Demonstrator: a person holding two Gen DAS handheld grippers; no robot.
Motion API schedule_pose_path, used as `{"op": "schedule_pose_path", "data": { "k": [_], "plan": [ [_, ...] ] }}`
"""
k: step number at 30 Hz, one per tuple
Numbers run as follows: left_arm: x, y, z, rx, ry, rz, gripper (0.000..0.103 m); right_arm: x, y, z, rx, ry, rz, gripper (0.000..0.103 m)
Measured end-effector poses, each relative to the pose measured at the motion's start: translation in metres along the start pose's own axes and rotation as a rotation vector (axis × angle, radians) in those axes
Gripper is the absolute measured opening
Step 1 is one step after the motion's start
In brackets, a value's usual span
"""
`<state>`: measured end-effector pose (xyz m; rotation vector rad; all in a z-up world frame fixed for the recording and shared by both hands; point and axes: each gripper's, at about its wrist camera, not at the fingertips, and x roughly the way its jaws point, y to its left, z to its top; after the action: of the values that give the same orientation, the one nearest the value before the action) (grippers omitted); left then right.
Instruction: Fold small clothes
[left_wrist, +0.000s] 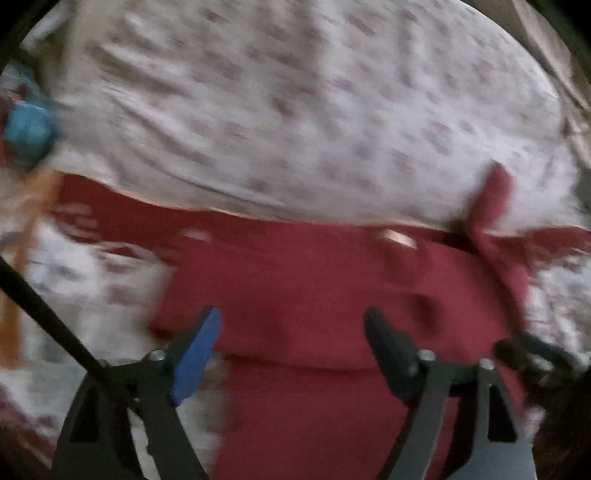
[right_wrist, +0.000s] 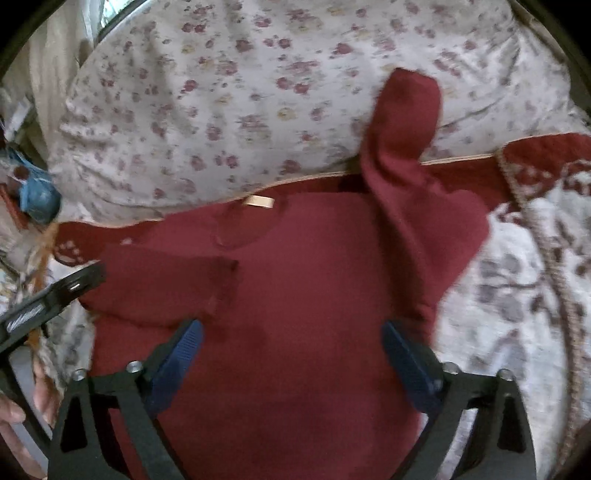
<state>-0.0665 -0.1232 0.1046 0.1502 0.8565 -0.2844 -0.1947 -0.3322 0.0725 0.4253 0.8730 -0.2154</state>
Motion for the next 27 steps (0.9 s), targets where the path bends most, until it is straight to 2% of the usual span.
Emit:
{"op": "schedule_pose_path", "data": {
  "k": [2, 4, 6, 7, 9, 11, 13, 16, 19, 21, 24, 27],
  "plan": [
    [-0.003, 0.031, -0.005, -0.04, -0.033, 0.086, 0.081, 0.014, 0.009, 0.006, -0.004, 0.015, 0.027, 0.082],
    [0.008, 0.057, -0.011, -0.089, -0.042, 0.146, 0.081, 0.033, 0.023, 0.01, -0.026, 0.053, 0.05, 0.078],
    [0.029, 0.084, -0.019, -0.155, -0.003, 0.218, 0.081, 0.053, 0.042, 0.015, -0.075, 0.08, 0.074, 0.069],
    [0.036, 0.093, -0.021, -0.175, 0.021, 0.224, 0.081, 0.063, 0.05, 0.017, -0.099, 0.09, 0.072, 0.063],
    [0.055, 0.115, -0.022, -0.218, 0.081, 0.233, 0.081, 0.085, 0.064, 0.021, -0.152, 0.115, 0.07, 0.03],
    [0.062, 0.129, -0.021, -0.259, 0.113, 0.254, 0.081, 0.1, 0.071, 0.023, -0.188, 0.097, 0.039, 0.02],
    [0.06, 0.14, -0.021, -0.308, 0.106, 0.261, 0.081, 0.099, 0.073, 0.025, -0.207, 0.072, 0.047, 0.01],
    [0.056, 0.143, -0.02, -0.33, 0.091, 0.248, 0.081, 0.075, 0.071, 0.034, -0.243, -0.001, 0.07, 0.009],
    [0.057, 0.135, -0.019, -0.303, 0.095, 0.257, 0.081, 0.046, 0.052, 0.047, -0.247, -0.103, -0.028, 0.009],
    [0.06, 0.128, -0.019, -0.278, 0.105, 0.253, 0.081, 0.042, 0.034, 0.053, -0.205, -0.107, -0.081, 0.009],
    [0.062, 0.115, -0.017, -0.235, 0.101, 0.247, 0.081, 0.047, 0.009, 0.058, -0.178, -0.122, -0.227, 0.009],
    [0.059, 0.104, -0.016, -0.199, 0.081, 0.219, 0.081, 0.057, -0.001, 0.058, -0.189, -0.101, -0.277, 0.009]
  ]
}}
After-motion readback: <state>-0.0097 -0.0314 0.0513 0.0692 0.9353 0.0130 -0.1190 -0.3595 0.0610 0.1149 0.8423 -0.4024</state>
